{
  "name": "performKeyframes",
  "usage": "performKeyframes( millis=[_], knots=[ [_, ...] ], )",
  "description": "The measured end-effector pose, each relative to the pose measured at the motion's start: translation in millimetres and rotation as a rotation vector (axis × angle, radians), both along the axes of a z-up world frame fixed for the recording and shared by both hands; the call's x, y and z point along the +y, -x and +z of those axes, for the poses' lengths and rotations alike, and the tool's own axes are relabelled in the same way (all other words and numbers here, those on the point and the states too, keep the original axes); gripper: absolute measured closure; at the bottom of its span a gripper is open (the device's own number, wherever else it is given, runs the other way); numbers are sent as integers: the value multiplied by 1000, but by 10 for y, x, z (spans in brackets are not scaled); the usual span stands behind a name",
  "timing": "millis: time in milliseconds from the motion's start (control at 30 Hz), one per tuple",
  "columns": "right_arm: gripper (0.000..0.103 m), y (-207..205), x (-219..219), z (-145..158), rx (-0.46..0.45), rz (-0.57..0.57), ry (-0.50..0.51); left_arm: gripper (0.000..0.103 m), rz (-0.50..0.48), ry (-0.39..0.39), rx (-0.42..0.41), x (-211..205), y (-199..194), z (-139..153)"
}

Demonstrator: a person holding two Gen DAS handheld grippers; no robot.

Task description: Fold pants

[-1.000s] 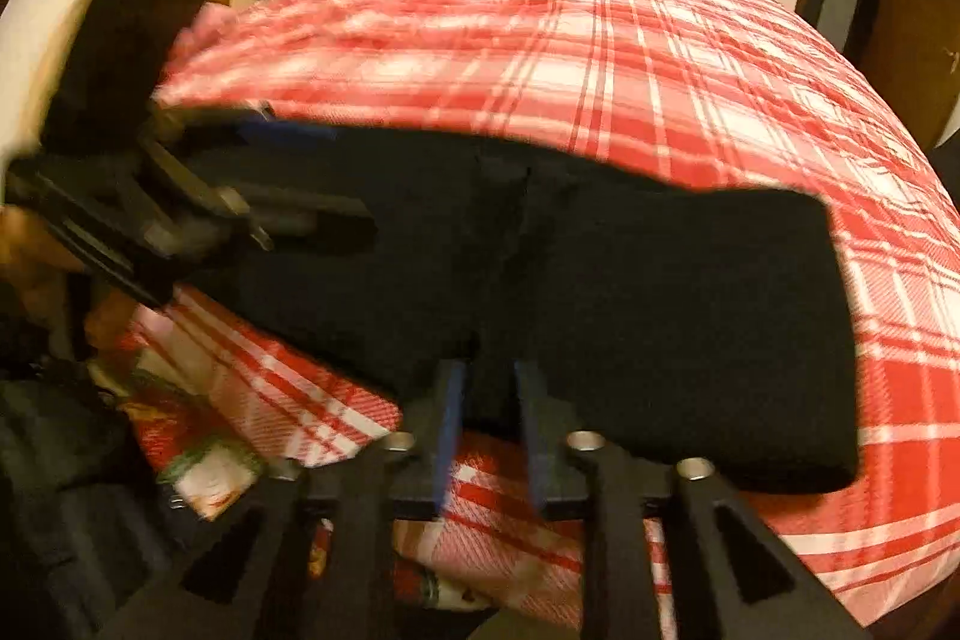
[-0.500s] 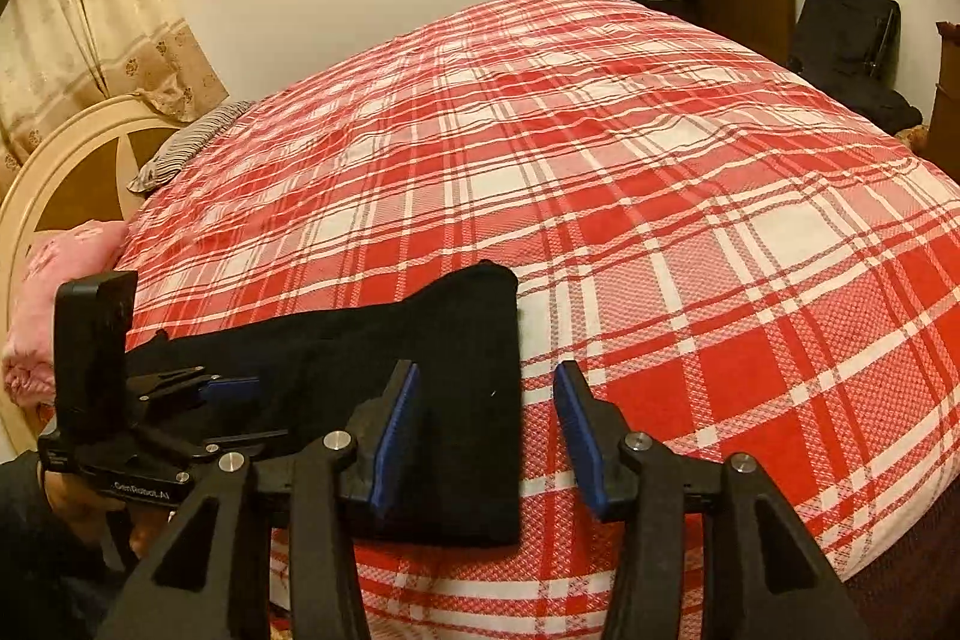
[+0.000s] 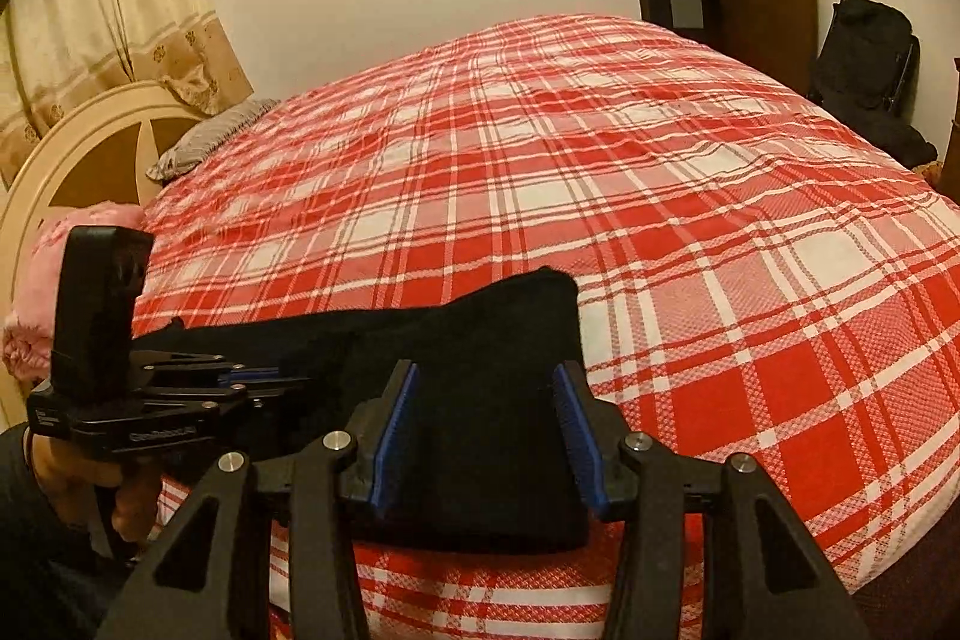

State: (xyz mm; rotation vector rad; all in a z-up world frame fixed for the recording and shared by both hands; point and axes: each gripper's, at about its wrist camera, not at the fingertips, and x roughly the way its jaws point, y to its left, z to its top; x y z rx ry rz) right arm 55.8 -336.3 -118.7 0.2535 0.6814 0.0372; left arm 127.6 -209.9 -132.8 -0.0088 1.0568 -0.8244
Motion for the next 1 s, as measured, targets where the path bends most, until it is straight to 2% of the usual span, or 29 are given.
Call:
performKeyframes(
  millis=[267, 433, 633, 1000],
  knots=[
    [50, 42, 18, 38, -54, -3, -25, 93, 30, 44, -6, 250, -39, 206],
    [50, 26, 119, 3, -51, 20, -6, 93, 67, 38, -6, 474, -68, 301],
    [50, 10, 244, -55, -43, 52, 25, 93, 123, 56, 52, 794, -124, 325],
    [49, 20, 401, -97, -39, 98, 54, 93, 216, 61, 94, 1303, -161, 221]
  ],
)
